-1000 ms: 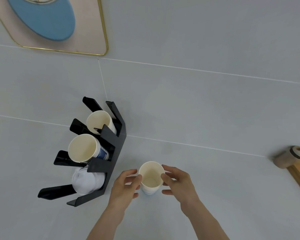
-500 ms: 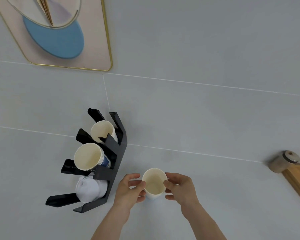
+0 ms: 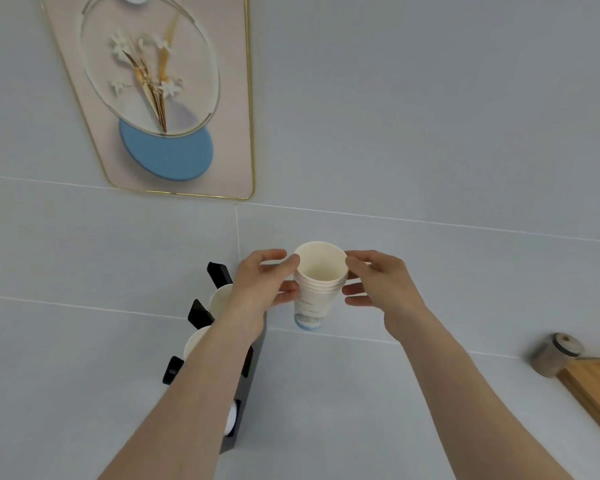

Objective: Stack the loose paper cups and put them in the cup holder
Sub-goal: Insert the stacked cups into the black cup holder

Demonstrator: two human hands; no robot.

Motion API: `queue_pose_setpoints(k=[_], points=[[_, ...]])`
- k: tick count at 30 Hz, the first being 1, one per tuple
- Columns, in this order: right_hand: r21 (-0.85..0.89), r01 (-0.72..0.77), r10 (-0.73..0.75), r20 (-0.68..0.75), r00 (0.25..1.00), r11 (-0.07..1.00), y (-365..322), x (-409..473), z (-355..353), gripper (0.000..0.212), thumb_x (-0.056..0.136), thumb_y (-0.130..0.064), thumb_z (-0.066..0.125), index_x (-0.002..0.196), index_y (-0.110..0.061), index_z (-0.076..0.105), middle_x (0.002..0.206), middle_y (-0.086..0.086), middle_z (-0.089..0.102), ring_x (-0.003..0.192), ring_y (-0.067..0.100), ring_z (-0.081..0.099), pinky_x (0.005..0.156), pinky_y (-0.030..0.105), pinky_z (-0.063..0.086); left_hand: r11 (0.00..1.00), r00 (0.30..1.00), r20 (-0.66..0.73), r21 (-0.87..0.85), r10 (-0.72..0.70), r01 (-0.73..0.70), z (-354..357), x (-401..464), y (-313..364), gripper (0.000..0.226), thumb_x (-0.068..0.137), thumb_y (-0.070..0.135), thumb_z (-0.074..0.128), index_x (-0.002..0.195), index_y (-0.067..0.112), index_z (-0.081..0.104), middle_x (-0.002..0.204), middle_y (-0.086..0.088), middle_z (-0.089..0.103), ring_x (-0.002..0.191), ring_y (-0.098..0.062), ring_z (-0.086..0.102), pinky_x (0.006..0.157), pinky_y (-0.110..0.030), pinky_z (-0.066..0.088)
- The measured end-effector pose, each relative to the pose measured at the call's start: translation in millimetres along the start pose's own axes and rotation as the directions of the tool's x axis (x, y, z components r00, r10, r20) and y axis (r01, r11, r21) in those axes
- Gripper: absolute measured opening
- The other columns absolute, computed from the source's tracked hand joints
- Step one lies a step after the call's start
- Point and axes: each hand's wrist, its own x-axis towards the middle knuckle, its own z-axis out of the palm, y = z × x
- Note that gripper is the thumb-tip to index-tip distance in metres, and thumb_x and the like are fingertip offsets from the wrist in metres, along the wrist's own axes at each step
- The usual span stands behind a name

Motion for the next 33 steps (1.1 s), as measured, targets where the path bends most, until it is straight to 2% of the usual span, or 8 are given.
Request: queue_pose_setpoints(k=[6,13,20,24,27,29,31,33], points=[[0.032,0.102,-0.103,0.025,0.994,0.994,-73.4,0.3,49.3,0.019,0.095,-0.024,0.064,0.107,-0.018,0.076,0.088,0.004,0.074,0.065,0.020,0.072,0.068,0.038,0.068,0.993,0.993,-0.037,-0.027,0.114,-0.115,-41.2,9.9,80.0,0.035,0.087,0.027,0.079,0.117,0.011,0.068,0.101,-0.010,0.074,0.067,-0.020,0.068,0.060,-0.026,0.062],[0.020,0.118,-0.119,0.055,0.991,0.993,-94.2,2.6,109.6,0.018,0.095,-0.026,0.064,0.108,-0.017,0.074,0.088,0.006,0.073,0.064,0.020,0.070,0.066,0.038,0.066,0.990,0.987,-0.083,-0.033,0.137,-0.140,-98.8,25.2,100.4,0.036,0.086,0.029,0.079,0.116,0.011,0.069,0.096,-0.007,0.074,0.065,-0.017,0.066,0.061,-0.026,0.062],[-0.107,0.033,-0.029,0.043,0.999,0.994,-54.3,14.4,152.1,0.020,0.094,-0.028,0.066,0.109,-0.017,0.073,0.100,0.012,0.076,0.067,0.020,0.071,0.063,0.033,0.062,0.998,0.994,-0.104,0.057,0.036,-0.031,-135.7,47.8,57.3,0.032,0.089,0.023,0.075,0.118,0.011,0.066,0.111,-0.014,0.071,0.070,-0.021,0.068,0.070,-0.033,0.065],[-0.177,-0.055,0.062,0.037,0.997,0.983,-21.8,23.0,167.9,0.017,0.093,-0.028,0.065,0.105,-0.018,0.072,0.098,0.011,0.078,0.068,0.018,0.071,0.063,0.033,0.062,0.992,0.993,-0.113,0.118,-0.036,0.050,-148.6,65.5,21.1,0.028,0.091,0.020,0.072,0.118,0.013,0.066,0.103,-0.007,0.072,0.072,-0.021,0.072,0.074,-0.034,0.064],[-0.229,-0.111,0.116,0.007,0.993,0.967,3.5,31.6,180.2,0.017,0.091,-0.028,0.065,0.103,-0.019,0.073,0.094,0.010,0.079,0.071,0.021,0.072,0.077,0.041,0.065,0.982,0.990,-0.123,0.165,-0.075,0.094,-155.0,81.7,-7.9,0.026,0.092,0.018,0.069,0.117,0.013,0.066,0.103,-0.006,0.073,0.077,-0.022,0.073,0.079,-0.034,0.060],[-0.272,-0.136,0.136,-0.019,0.991,0.953,18.5,35.6,187.3,0.013,0.090,-0.028,0.064,0.097,-0.022,0.074,0.094,0.009,0.080,0.085,0.028,0.075,0.089,0.046,0.062,0.973,0.987,-0.131,0.198,-0.091,0.116,-158.1,90.3,-24.4,0.023,0.093,0.016,0.066,0.116,0.015,0.066,0.109,-0.007,0.074,0.084,-0.024,0.074,0.083,-0.036,0.058],[-0.307,-0.167,0.163,-0.040,0.986,0.937,32.8,39.2,194.1,0.011,0.089,-0.025,0.062,0.091,-0.025,0.073,0.096,0.007,0.080,0.093,0.032,0.075,0.091,0.047,0.061,0.960,0.983,-0.141,0.239,-0.117,0.148,-161.5,98.5,-39.8,0.024,0.092,0.015,0.065,0.116,0.017,0.066,0.113,-0.007,0.074,0.096,-0.027,0.073,0.092,-0.041,0.054],[-0.339,-0.205,0.195,-0.065,0.979,0.918,47.1,41.8,200.0,0.013,0.089,-0.023,0.063,0.095,-0.023,0.075,0.098,0.007,0.080,0.093,0.031,0.075,0.091,0.045,0.061,0.946,0.979,-0.143,0.270,-0.146,0.180,-164.0,104.0,-51.3,0.025,0.092,0.014,0.064,0.116,0.018,0.066,0.114,-0.007,0.073,0.100,-0.028,0.071,0.095,-0.043,0.053]])
